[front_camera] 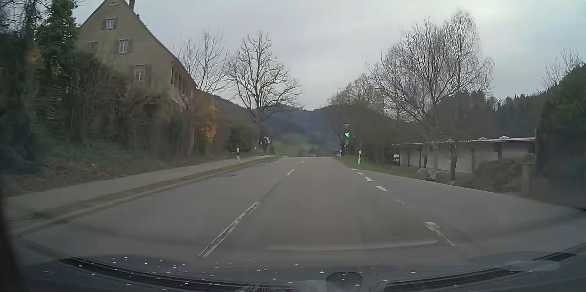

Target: Follow the waypoints while adhering to traffic rules and regulations

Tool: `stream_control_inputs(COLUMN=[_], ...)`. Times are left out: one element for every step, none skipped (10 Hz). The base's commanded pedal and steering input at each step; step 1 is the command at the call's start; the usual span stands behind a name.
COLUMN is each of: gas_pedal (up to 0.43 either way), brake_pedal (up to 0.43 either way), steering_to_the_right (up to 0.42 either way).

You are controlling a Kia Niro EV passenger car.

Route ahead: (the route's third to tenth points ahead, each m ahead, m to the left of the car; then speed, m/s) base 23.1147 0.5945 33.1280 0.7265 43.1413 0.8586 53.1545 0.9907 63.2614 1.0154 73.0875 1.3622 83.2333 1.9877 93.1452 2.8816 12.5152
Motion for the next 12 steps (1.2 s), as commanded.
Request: stream_control_inputs(gas_pedal=[0.0, 0.0, 0.0, 0.02, 0.13, 0.13, 0.13, 0.13, 0.13, 0.13, 0.13, 0.13], brake_pedal=[0.0, 0.0, 0.0, 0.0, 0.0, 0.0, 0.0, 0.0, 0.0, 0.0, 0.0, 0.0], steering_to_the_right=[0.004, 0.004, 0.004, 0.003, 0.003, 0.003, 0.002, 0.001, 0.001, 0.001, 0.001, 0.001])
